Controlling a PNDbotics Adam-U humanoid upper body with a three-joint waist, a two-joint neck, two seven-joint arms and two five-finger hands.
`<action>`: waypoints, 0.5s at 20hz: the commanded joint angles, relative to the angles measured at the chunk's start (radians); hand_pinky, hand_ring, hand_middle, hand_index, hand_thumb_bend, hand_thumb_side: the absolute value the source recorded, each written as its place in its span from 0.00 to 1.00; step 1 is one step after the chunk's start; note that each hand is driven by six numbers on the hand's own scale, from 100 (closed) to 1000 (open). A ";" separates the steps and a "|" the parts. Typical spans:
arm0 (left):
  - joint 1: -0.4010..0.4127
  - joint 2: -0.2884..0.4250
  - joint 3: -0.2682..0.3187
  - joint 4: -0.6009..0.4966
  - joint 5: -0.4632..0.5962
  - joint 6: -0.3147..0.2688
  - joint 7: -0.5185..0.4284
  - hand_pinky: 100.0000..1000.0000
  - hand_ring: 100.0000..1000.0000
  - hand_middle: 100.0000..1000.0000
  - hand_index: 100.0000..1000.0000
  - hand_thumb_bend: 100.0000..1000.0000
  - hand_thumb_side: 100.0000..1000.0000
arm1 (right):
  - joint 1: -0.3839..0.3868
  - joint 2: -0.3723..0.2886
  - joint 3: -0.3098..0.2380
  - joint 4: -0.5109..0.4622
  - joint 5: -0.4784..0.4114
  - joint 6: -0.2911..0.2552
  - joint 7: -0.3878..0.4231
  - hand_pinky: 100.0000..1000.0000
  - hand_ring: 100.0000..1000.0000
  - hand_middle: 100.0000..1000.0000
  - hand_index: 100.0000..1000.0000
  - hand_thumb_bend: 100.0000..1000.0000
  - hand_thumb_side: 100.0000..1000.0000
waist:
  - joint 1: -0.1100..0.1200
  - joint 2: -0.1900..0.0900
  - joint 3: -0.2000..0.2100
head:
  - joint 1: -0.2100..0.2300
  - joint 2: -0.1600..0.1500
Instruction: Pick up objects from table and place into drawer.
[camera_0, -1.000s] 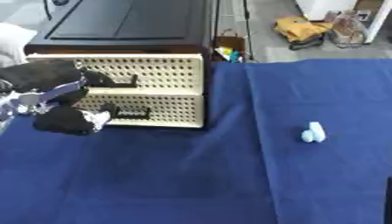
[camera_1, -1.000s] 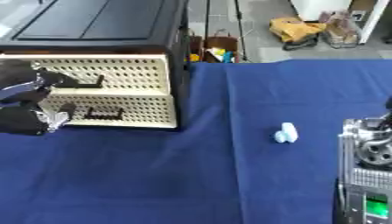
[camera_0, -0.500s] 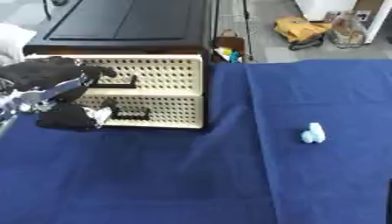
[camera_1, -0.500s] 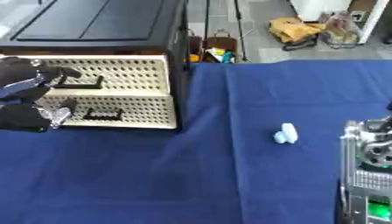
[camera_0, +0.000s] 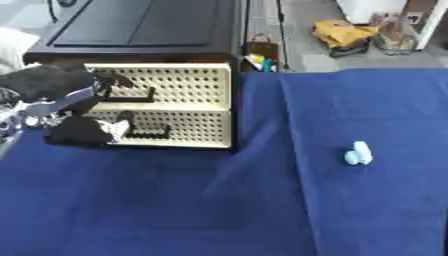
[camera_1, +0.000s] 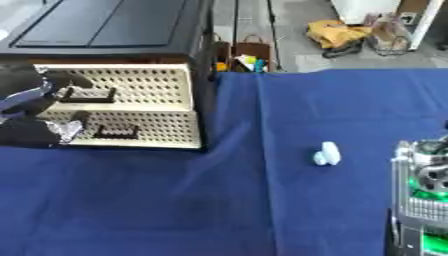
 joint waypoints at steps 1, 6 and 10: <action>-0.020 0.031 0.004 -0.012 -0.034 0.023 -0.028 0.00 0.00 0.08 0.95 0.00 0.70 | -0.016 -0.013 0.001 -0.016 -0.013 -0.008 -0.003 0.65 0.70 0.53 0.69 0.00 1.00 | 0.001 -0.015 -0.001 | 0.004 -0.013; -0.025 0.031 -0.004 -0.012 -0.047 0.044 -0.065 0.00 0.00 0.08 0.94 0.00 0.70 | -0.017 -0.014 0.001 -0.016 -0.016 -0.007 -0.002 0.65 0.70 0.53 0.69 0.00 1.00 | 0.002 -0.012 -0.005 | 0.009 -0.018; -0.033 0.030 -0.018 0.010 -0.047 0.069 -0.079 0.00 0.00 0.09 0.94 0.00 0.70 | -0.019 -0.014 0.002 -0.016 -0.019 -0.008 -0.002 0.65 0.70 0.53 0.68 0.00 1.00 | 0.002 -0.009 -0.010 | 0.015 -0.023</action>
